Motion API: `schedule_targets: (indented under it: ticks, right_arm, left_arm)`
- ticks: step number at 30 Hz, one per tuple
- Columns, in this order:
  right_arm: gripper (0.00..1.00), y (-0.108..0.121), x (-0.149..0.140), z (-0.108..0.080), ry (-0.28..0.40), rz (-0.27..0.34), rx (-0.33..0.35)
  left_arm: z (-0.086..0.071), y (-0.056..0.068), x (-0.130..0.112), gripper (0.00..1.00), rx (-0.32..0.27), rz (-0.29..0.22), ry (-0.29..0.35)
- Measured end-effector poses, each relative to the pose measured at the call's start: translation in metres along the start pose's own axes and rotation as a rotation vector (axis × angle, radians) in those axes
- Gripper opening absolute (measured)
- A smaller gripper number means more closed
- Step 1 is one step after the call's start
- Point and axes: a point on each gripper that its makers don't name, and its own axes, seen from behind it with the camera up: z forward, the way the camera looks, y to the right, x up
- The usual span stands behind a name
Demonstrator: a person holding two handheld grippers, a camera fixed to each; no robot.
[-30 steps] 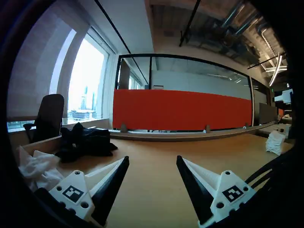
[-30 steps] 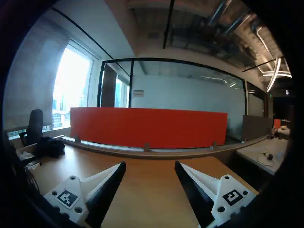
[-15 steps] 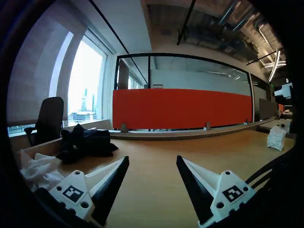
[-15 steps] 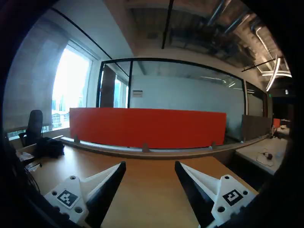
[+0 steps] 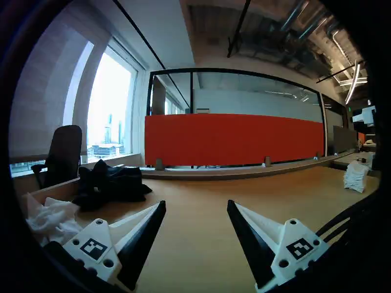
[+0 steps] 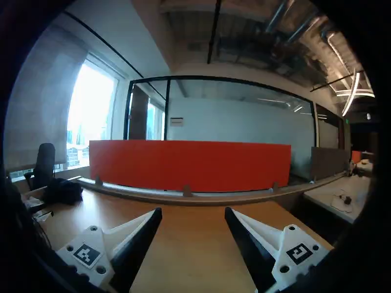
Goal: Fold towel
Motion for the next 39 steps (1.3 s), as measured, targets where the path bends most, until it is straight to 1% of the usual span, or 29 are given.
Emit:
schedule_targets:
  ticks: [9,15,21,27,33,39]
  right_arm:
    - [1.00,0.008,0.000,-0.002,0.040,0.039,0.001]
    - [1.00,0.018,-0.015,-0.001,0.045,0.051,-0.010]
    - [1.00,0.028,-0.038,0.002,0.045,0.064,-0.016]
    - [1.00,0.037,-0.065,0.004,0.035,0.053,-0.017]
    - [1.00,0.041,-0.094,0.008,0.016,0.060,-0.018]
    - [0.99,0.048,-0.116,0.011,0.012,0.067,-0.026]
  left_arm:
    - [0.000,-0.001,0.000,0.93,0.000,0.001,-0.001]
    - [0.001,-0.001,0.000,0.93,0.000,0.000,0.000]
    - [0.001,-0.001,0.000,0.93,0.000,0.000,0.000]
    - [0.001,-0.001,0.000,0.93,0.000,0.000,0.000]
    - [0.001,-0.001,0.000,0.93,0.000,0.000,0.000]
    - [0.000,0.000,0.000,0.93,0.000,0.000,0.000]
